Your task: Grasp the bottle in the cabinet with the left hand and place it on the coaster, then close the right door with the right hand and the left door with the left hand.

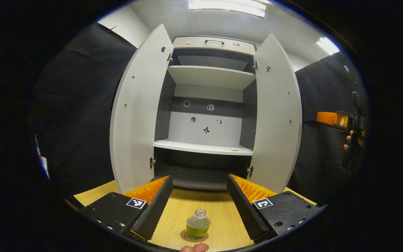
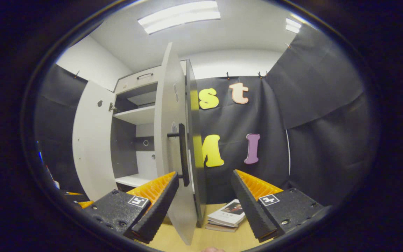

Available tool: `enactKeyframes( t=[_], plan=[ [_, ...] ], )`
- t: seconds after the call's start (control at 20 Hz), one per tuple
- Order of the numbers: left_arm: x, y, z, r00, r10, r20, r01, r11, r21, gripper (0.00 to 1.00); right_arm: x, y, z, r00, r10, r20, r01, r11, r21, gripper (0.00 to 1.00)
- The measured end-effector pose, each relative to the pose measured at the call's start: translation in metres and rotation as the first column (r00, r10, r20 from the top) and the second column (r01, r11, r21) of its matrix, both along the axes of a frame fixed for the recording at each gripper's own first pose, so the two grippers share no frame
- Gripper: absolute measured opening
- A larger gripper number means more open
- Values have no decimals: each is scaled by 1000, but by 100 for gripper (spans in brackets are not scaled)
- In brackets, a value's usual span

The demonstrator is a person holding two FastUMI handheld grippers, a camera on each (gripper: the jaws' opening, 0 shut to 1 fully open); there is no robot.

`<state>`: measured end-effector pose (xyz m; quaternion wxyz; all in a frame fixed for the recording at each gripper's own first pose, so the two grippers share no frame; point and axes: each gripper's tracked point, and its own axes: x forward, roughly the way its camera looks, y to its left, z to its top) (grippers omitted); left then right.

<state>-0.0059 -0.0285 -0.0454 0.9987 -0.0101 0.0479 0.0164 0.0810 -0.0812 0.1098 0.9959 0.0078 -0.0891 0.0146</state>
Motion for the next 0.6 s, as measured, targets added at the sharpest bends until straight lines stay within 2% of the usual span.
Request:
enactKeyframes(
  t=[0.15,0.2,0.25,0.3,0.35,0.4,0.55,0.6],
  plan=[
    [-3,-1,-3,1000,11,-7,-11,1000,5,95,25,-6,21,1000,8,-2,-8,1000,1,95],
    [-4,-1,-5,1000,12,-9,-12,1000,8,95,33,-9,28,1000,4,7,-4,1000,0,99],
    [-5,-2,-7,1000,12,-10,-12,1000,8,95,41,-13,34,1000,-10,7,10,1000,-1,99],
    [-6,-3,-9,1000,13,-13,-13,1000,6,95,48,-17,35,1000,-24,5,24,1000,0,95],
    [-6,-4,-11,1000,12,-15,-12,1000,2,95,53,-18,37,1000,-26,3,26,1000,3,95],
    [-6,-5,-12,1000,10,-18,-10,1000,-3,95,54,-15,36,1000,-23,0,23,1000,7,99],
    [-7,-4,-23,1000,10,-28,-10,1000,-10,95,63,-13,32,999,-32,-22,32,999,-6,95],
    [-7,-3,-25,1000,12,-29,-12,1000,-10,95,64,-11,35,999,-36,-11,36,999,-11,98]
  ],
)
